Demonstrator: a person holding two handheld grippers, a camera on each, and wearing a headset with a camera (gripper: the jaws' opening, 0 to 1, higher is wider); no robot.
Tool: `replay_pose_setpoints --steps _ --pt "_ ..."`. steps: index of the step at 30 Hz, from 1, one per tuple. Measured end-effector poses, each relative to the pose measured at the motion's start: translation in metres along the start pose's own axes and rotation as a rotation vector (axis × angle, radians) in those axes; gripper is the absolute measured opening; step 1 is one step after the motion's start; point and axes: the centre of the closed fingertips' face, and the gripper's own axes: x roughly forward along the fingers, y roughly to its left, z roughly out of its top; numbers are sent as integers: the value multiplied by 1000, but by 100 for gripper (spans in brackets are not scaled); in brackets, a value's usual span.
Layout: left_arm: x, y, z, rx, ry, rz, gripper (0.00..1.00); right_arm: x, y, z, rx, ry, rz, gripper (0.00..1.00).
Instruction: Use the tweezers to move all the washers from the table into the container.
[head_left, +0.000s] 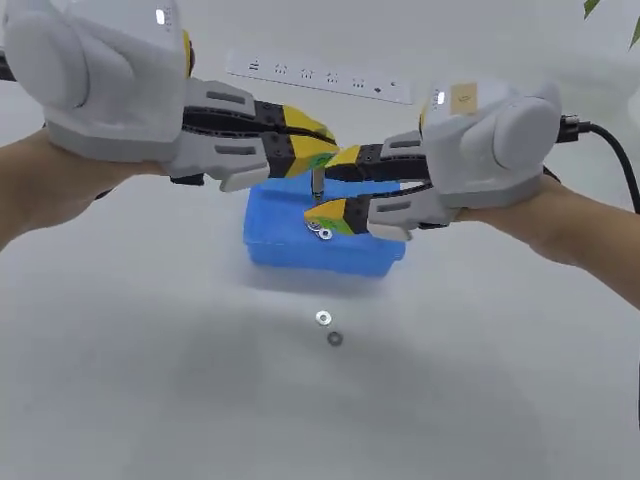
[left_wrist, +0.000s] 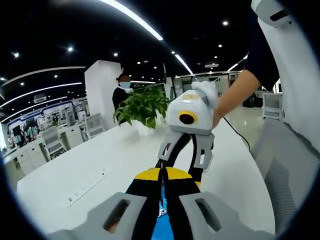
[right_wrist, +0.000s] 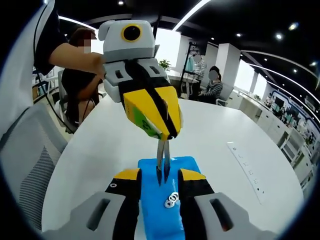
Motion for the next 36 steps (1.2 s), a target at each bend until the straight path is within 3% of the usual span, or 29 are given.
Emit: replay_pose_setpoints --steps 9,11,18,23,29,32,36 --pt "-15 -4 5 21 2 3 5 -18 13 6 2 -18 -26 42" --pt "-19 3 -1 24 2 0 5 -25 16 6 10 -24 -39 45" --pt "-26 -14 -2 27 1 -4 5 -47 36 11 38 -78 -94 65" --pt "-25 -38 -2 17 8 -31 5 -56 61 -1 115 -92 -103 73" --pt "-29 -51 -8 7 17 -40 5 -66 84 -24 159 -67 -111 79" --pt "-26 -60 -12 14 19 -47 5 -72 92 -42 207 -13 -125 85" --pt "-20 -71 -21 18 40 -71 5 -78 105 -51 216 -17 -122 86"
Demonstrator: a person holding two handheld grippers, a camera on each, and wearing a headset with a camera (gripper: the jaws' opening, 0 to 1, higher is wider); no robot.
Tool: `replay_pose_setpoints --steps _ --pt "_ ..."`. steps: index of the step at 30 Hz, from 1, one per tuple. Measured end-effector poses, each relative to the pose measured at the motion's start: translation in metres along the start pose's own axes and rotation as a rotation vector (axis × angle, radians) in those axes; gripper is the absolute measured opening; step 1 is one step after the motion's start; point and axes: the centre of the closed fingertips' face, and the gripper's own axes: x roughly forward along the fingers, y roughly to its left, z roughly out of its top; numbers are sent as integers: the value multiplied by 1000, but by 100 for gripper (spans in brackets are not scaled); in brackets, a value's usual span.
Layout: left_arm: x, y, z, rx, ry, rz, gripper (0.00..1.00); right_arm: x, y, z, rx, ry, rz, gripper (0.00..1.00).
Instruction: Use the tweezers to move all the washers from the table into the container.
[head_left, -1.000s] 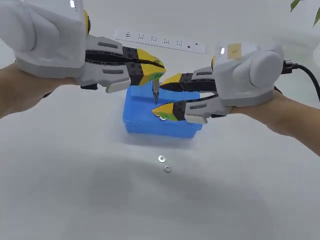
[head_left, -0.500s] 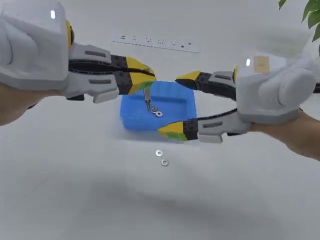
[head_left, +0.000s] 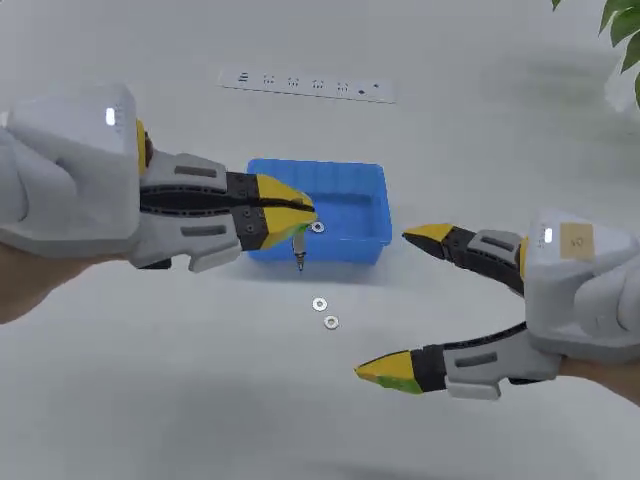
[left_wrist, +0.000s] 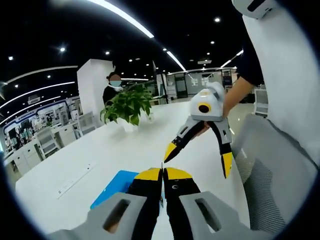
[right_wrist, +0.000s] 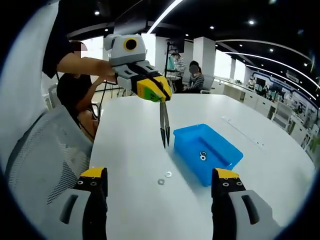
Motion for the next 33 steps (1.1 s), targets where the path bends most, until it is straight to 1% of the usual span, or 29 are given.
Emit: replay_pose_setpoints --steps 3,4,6,8,10,13,16,19,21,23,24,25,26,27,30,33 --pt "5 -7 -3 -11 2 -17 5 -3 6 -7 2 8 3 86" --pt "6 -9 -3 -13 3 -20 5 -5 9 -10 13 11 8 87" --pt "9 -15 -5 -16 0 -29 5 -7 15 -13 18 3 22 89" --pt "11 -20 -7 -21 -4 -36 5 -8 18 -14 32 -5 24 90" --pt "14 -24 -9 -25 -5 -38 5 -9 20 -17 35 -3 25 90" --pt "18 -29 -13 -24 0 -39 5 -10 22 -19 41 -5 20 97" --pt "23 -33 -19 -15 12 -46 5 -11 23 -23 51 1 22 99" --pt "26 -32 -24 -8 27 -45 5 -10 27 -28 58 15 37 100" --pt "28 -32 -24 -10 28 -47 5 -11 28 -32 50 30 46 100" --pt "31 -32 -23 -20 20 -50 5 -11 29 -34 56 34 47 100" --pt "32 -32 -23 -26 16 -53 5 -12 29 -35 65 31 47 100" --pt "34 -33 -23 -44 6 -62 5 -12 27 -34 72 19 38 100" --pt "35 -32 -23 -52 0 -63 5 -13 26 -33 82 6 31 100" --pt "36 -31 -24 -56 -2 -61 5 -13 26 -34 88 6 35 100" --pt "39 -26 -31 -76 5 -71 5 -14 26 -37 87 19 36 100" --pt "41 -27 -31 -80 6 -86 5 -18 27 -37 105 7 36 100"
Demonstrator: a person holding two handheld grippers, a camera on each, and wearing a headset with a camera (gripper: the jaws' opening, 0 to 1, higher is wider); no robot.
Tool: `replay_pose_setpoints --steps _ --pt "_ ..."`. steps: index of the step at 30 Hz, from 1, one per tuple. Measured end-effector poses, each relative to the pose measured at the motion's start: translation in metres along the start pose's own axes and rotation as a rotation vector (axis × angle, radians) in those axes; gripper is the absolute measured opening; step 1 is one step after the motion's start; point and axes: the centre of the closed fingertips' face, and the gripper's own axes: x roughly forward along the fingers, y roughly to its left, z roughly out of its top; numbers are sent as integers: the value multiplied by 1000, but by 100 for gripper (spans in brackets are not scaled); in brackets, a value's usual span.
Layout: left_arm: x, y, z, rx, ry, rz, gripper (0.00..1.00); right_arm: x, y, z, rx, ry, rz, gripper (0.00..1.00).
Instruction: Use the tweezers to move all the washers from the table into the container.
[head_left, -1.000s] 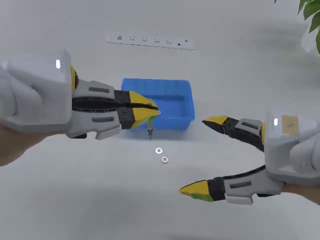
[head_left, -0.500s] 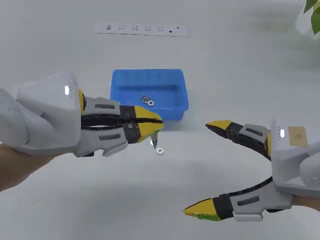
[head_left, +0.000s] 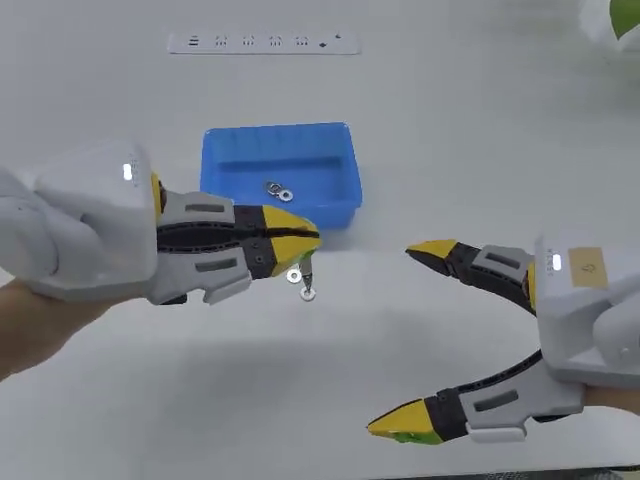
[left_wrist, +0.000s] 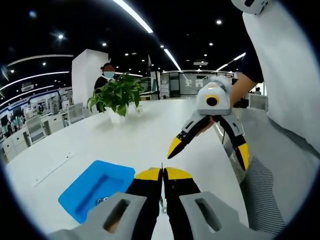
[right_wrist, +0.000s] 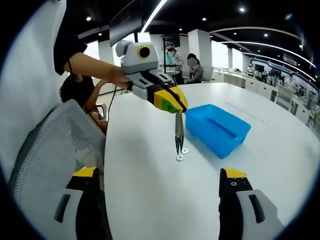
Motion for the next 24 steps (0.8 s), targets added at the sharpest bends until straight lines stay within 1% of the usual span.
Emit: replay_pose_setpoints --steps 3,8,12,14,19,22,24 --pt "2 -2 -1 8 8 -16 5 -1 0 1 25 -21 -4 100" --pt "3 -4 -5 4 17 -25 5 1 2 -5 34 -3 1 100" --pt "4 -5 -10 1 29 -31 5 3 1 -2 36 -14 -1 99" --pt "4 -6 -10 -3 27 -35 5 3 0 2 43 -28 -1 99" --pt "4 -6 -15 0 43 -27 5 5 0 1 51 -23 0 98" --pt "4 -6 -14 -15 32 -31 5 6 1 1 50 -21 5 98" --pt "4 -11 -14 -33 32 -56 5 7 1 1 53 -22 9 98"
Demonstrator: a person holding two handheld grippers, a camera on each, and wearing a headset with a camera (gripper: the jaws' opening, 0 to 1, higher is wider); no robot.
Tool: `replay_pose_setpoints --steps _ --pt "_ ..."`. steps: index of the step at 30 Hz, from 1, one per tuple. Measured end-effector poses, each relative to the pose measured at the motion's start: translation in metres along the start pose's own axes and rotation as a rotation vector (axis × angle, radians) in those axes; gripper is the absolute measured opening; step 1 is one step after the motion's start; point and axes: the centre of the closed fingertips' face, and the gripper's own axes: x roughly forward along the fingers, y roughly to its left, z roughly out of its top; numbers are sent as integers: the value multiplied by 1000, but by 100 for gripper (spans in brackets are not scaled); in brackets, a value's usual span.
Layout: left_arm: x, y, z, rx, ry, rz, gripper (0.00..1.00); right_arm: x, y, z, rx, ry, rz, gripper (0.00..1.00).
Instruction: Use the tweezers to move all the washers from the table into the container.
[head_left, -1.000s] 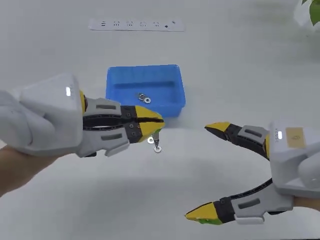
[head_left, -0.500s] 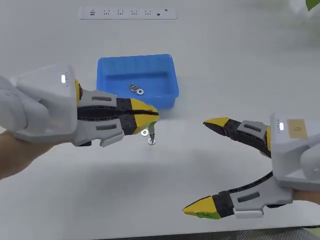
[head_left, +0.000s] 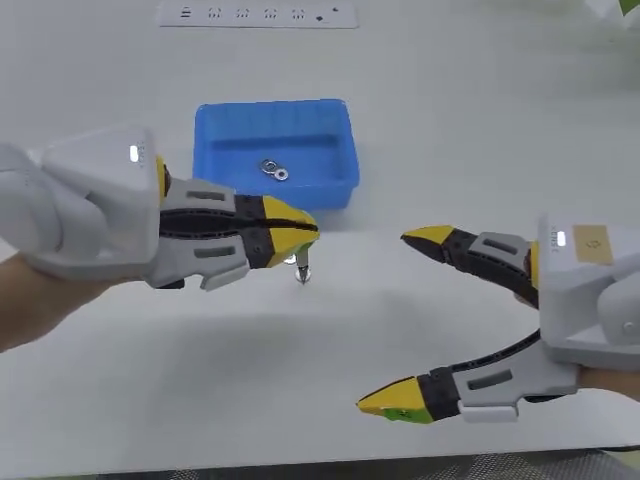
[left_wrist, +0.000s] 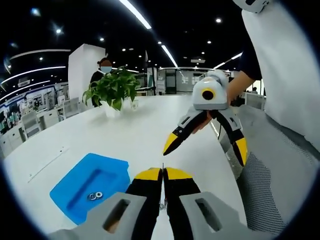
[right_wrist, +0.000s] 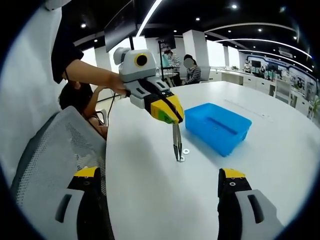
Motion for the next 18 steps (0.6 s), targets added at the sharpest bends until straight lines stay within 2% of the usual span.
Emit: replay_pose_setpoints --steps 2,6,8,11,18 --pt "0 -4 0 -1 10 -24 5 5 0 3 -12 -9 7 98" --pt "-2 1 -1 -7 22 -22 5 20 0 11 -12 -19 40 96" --pt "-2 0 -1 -11 28 -36 5 27 -1 17 -17 -25 58 88" --pt "0 -2 -1 -5 38 -52 5 39 -5 25 -31 -32 73 82" --pt "1 0 -1 -16 52 -64 5 63 -12 24 -68 15 139 58"
